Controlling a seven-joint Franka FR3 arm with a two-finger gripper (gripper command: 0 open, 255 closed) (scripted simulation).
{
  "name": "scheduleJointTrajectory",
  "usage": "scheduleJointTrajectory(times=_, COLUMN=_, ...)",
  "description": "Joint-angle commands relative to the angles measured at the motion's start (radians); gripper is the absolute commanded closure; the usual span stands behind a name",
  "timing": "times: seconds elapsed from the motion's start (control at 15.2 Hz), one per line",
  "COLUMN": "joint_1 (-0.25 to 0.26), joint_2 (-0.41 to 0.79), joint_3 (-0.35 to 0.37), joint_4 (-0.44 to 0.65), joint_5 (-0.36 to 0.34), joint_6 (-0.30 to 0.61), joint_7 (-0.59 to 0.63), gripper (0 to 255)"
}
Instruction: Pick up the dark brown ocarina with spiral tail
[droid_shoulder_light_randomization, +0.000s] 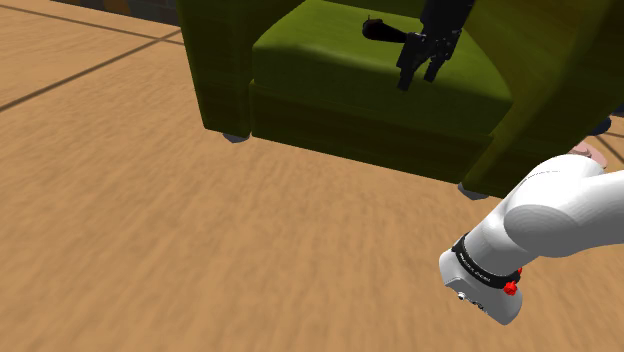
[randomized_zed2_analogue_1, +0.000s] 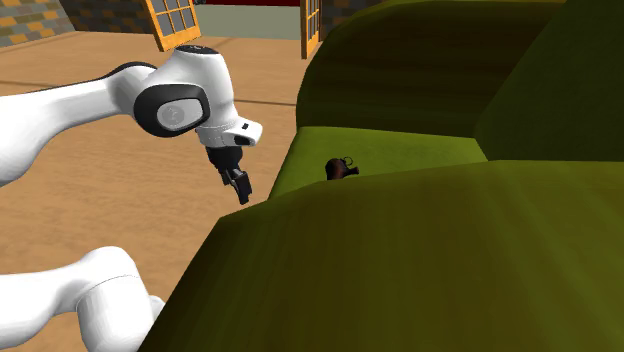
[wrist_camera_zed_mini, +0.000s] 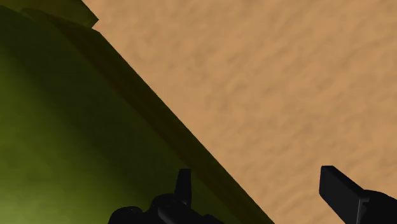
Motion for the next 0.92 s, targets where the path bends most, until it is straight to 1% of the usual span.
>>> scheduleJointTrajectory(times=0.0, joint_1=0.0, joint_2=0.0, joint_3=0.0, joint_4=0.0, joint_5=0.0, joint_6=0.0, joint_7=0.0, gripper=0)
scheduleJointTrajectory(times=0.2, joint_1=-0.002, joint_2=0.066, joint_3=-0.064, joint_4=0.058, joint_5=-0.027, joint_6=0.035, joint_7=-0.111, gripper=0)
scheduleJointTrajectory(times=0.46, joint_1=0.003, joint_2=0.169, joint_3=-0.144, joint_4=0.156, joint_5=-0.042, joint_6=0.075, joint_7=-0.258, gripper=0)
scheduleJointTrajectory(times=0.66, joint_1=0.011, joint_2=0.255, joint_3=-0.201, joint_4=0.246, joint_5=-0.037, joint_6=0.095, joint_7=-0.368, gripper=0)
scheduleJointTrajectory(times=0.86, joint_1=0.022, joint_2=0.349, joint_3=-0.256, joint_4=0.349, joint_5=-0.016, joint_6=0.104, joint_7=-0.479, gripper=0)
